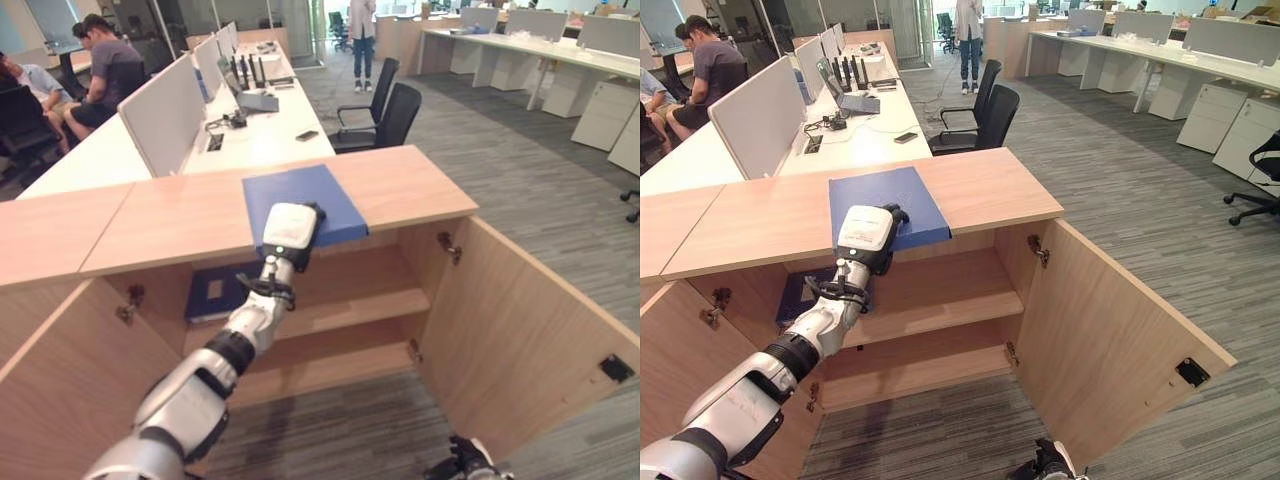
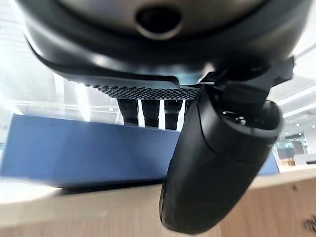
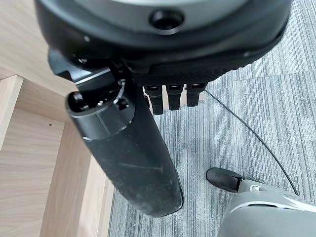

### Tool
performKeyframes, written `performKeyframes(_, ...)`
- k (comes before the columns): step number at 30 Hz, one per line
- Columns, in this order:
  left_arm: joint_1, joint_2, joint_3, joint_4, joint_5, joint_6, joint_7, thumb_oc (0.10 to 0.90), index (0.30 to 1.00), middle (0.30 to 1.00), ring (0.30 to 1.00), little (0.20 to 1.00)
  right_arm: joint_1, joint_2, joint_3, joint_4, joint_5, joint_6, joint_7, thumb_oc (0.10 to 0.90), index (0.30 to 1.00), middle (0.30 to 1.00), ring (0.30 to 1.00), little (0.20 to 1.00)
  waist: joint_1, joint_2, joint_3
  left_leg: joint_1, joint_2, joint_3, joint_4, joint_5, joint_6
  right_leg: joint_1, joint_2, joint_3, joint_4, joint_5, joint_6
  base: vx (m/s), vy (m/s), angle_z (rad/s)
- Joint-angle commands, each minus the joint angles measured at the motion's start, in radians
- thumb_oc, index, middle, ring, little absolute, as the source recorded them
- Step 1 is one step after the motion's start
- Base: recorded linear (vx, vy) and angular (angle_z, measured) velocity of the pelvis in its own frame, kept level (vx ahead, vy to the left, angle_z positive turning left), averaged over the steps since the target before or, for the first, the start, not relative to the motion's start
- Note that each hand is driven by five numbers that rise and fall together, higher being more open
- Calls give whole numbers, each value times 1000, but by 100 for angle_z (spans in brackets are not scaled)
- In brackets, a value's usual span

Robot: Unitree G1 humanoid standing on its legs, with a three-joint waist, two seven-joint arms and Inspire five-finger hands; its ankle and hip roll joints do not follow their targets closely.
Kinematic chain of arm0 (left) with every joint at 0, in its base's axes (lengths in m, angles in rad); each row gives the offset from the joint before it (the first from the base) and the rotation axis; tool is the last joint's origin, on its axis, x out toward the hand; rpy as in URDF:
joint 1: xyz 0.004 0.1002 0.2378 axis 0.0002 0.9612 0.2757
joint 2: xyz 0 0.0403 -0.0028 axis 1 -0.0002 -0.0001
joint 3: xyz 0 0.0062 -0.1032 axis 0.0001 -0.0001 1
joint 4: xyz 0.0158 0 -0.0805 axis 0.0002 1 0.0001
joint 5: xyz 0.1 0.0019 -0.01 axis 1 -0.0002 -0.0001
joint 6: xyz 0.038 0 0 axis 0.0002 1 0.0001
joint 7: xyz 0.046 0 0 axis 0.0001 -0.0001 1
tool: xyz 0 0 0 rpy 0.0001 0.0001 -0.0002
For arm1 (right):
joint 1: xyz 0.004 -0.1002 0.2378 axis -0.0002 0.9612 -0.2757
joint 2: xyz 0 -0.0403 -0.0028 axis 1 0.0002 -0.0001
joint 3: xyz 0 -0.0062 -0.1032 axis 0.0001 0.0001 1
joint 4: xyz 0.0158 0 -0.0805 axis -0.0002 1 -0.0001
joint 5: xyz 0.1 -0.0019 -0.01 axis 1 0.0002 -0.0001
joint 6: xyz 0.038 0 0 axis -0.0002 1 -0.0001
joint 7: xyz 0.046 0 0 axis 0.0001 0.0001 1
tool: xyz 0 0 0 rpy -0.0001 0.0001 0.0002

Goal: Put the empty folder in the office cabinet

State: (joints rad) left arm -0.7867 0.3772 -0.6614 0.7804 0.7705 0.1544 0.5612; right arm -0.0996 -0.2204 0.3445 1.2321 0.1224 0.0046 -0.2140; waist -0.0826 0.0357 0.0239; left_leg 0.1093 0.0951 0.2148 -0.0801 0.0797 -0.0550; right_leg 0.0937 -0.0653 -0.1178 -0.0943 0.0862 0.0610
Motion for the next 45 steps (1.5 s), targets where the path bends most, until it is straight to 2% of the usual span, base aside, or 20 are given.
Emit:
performKeyframes(1, -173, -10, 45, 137, -20, 7, -5, 400, 300, 300, 300, 300, -108, -12, 37, 68, 31, -52, -21, 800, 900, 900, 900, 900, -7, -52, -20, 46, -67, -44, -7, -157, 10, 34, 8, -39, 7, -119, 61, 0, 0, 0)
performKeyframes(9, -128, 0, 64, 142, -35, 6, 6, 400, 300, 300, 300, 300, -107, -9, 32, 71, 30, -53, -27, 800, 900, 900, 900, 900, 0, -53, -19, 47, -66, -50, -7, -156, 9, 37, 7, -45, 7, -121, 59, 0, 0, 0)
performKeyframes(11, -85, 6, 88, 75, -53, -11, 6, 400, 300, 300, 300, 300, -107, -7, 25, 70, 29, -51, -31, 800, 900, 900, 900, 900, 7, -55, -17, 46, -66, -52, -7, -155, 9, 38, 7, -48, 7, -121, 58, 0, 0, 0)
performKeyframes(13, -28, 10, 121, -24, -79, -38, -1, 400, 300, 300, 300, 300, -102, -6, 18, 69, 27, -48, -33, 800, 900, 900, 900, 900, 13, -57, -15, 45, -66, -56, -7, -154, 10, 41, 6, -50, 7, -122, 56, -2, -3, 2)
performKeyframes(14, 18, 11, 140, -101, -105, -69, -9, 400, 300, 300, 300, 300, -100, -6, 8, 66, 26, -47, -34, 800, 900, 900, 900, 900, 18, -59, -13, 45, -66, -60, -7, -154, 10, 41, 5, -53, 7, -121, 55, -2, -5, 4)
performKeyframes(17, 262, 13, 208, -484, -270, -226, -120, 400, 300, 300, 300, 300, -84, -6, -40, 54, 31, -39, -39, 800, 900, 900, 900, 900, 39, -65, -3, 39, -69, -70, -7, -152, 13, 41, 5, -58, 7, -120, 48, 6, -3, 10)
performKeyframes(18, 271, 17, 212, -495, -272, -224, -127, 400, 300, 300, 300, 300, -81, -6, -39, 53, 30, -38, -39, 800, 900, 900, 900, 900, 37, -65, -5, 39, -69, -70, -7, -152, 13, 41, 5, -58, 7, -120, 48, -5, 2, 17)
performKeyframes(21, 474, 24, 239, -738, -527, -341, -304, 400, 300, 300, 300, 300, -58, -17, -76, 40, 21, -28, -20, 800, 900, 900, 900, 900, 50, -65, 0, 33, -71, -73, -7, -150, 14, 36, 2, -61, 7, -113, 48, -4, 5, 13)
performKeyframes(22, 482, 28, 244, -748, -533, -337, -312, 400, 300, 300, 300, 300, -55, -17, -74, 39, 21, -28, -20, 800, 900, 900, 900, 900, 49, -65, -2, 33, -70, -73, -7, -151, 14, 36, 2, -60, 7, -113, 48, 0, 0, 0)
performKeyframes(24, 605, 45, 275, -867, -868, -406, -449, 400, 300, 300, 300, 300, -46, -31, -89, 17, 13, -23, 11, 800, 900, 900, 900, 900, 54, -59, 2, 38, -70, -72, -7, -153, 15, 39, 1, -62, 7, -110, 50, 10, 11, 11)
performKeyframes(25, 608, 47, 277, -871, -871, -404, -452, 400, 300, 300, 300, 300, -46, -30, -88, 17, 13, -23, 11, 800, 900, 900, 900, 900, 53, -60, -1, 34, -70, -72, -7, -150, 15, 35, 0, -61, 7, -108, 50, 3, 16, 6)
performKeyframes(26, 702, 72, 291, -935, -1165, -413, -575, 400, 300, 300, 300, 300, -50, -45, -94, -10, 15, -25, 41, 800, 900, 900, 900, 900, 57, -56, -1, 30, -71, -71, -7, -146, 16, 32, -2, -63, 7, -103, 51, 0, 0, 0)
performKeyframes(27, 779, 112, 296, -999, -1370, -390, -669, 400, 300, 300, 300, 300, -62, -52, -98, -26, 26, -31, 68, 800, 900, 900, 900, 900, 65, -53, 2, 28, -72, -72, -7, -144, 17, 31, -2, -63, 7, -101, 51, -9, 15, -8)
performKeyframes(30, 827, 144, 296, -1027, -1509, -358, -731, 400, 300, 300, 300, 300, -62, -52, -100, -52, 55, -40, 96, 800, 900, 900, 900, 900, 68, -50, 4, 28, -71, -72, -7, -142, 16, 32, -1, -62, 7, -100, 50, -3, 2, -4)
performKeyframes(32, 876, 177, 309, -1037, -1637, -329, -772, 400, 300, 300, 300, 300, -44, -65, -104, -151, 112, -66, 118, 800, 900, 900, 900, 900, 73, -51, 8, 27, -72, -74, -7, -140, 15, 32, 0, -59, 7, -100, 50, 0, 0, 0)
performKeyframes(34, 892, 180, 323, -1034, -1657, -325, -778, 400, 300, 300, 300, 300, -32, -73, -107, -198, 126, -74, 126, 800, 900, 900, 900, 900, 74, -51, 9, 27, -72, -74, -7, -139, 15, 32, 0, -59, 7, -100, 50, -4, 0, -7)
performKeyframes(36, 942, 184, 353, -1018, -1667, -329, -781, 400, 300, 300, 300, 300, 21, -113, -119, -376, 141, -103, 133, 800, 900, 900, 900, 900, 73, -51, 11, 25, -73, -75, -7, -138, 14, 32, 1, -61, 7, -101, 52, -2, 2, 2)
performKeyframes(41, 989, 204, 388, -989, -1602, -332, -775, 400, 300, 300, 300, 300, 71, -176, -155, -579, 104, -127, 122, 800, 900, 900, 900, 900, 73, -50, 12, 21, -74, -76, -7, -137, 15, 29, -2, -64, 7, -101, 54, -4, 3, 4)
performKeyframes(43, 1016, 219, 414, -959, -1525, -329, -765, 400, 300, 300, 300, 300, 98, -227, -179, -723, 36, -133, 113, 800, 900, 900, 900, 900, 73, -47, 11, 19, -74, -78, -7, -138, 17, 26, -5, -67, 7, -102, 56, 0, 0, 0)
performKeyframes(45, 1032, 251, 440, -928, -1351, -335, -744, 400, 300, 300, 300, 300, 107, -271, -198, -797, -40, -133, 99, 800, 900, 900, 900, 900, 74, -48, 13, 19, -74, -79, -7, -140, 19, 25, -6, -69, 7, -105, 56, 0, 0, 0)
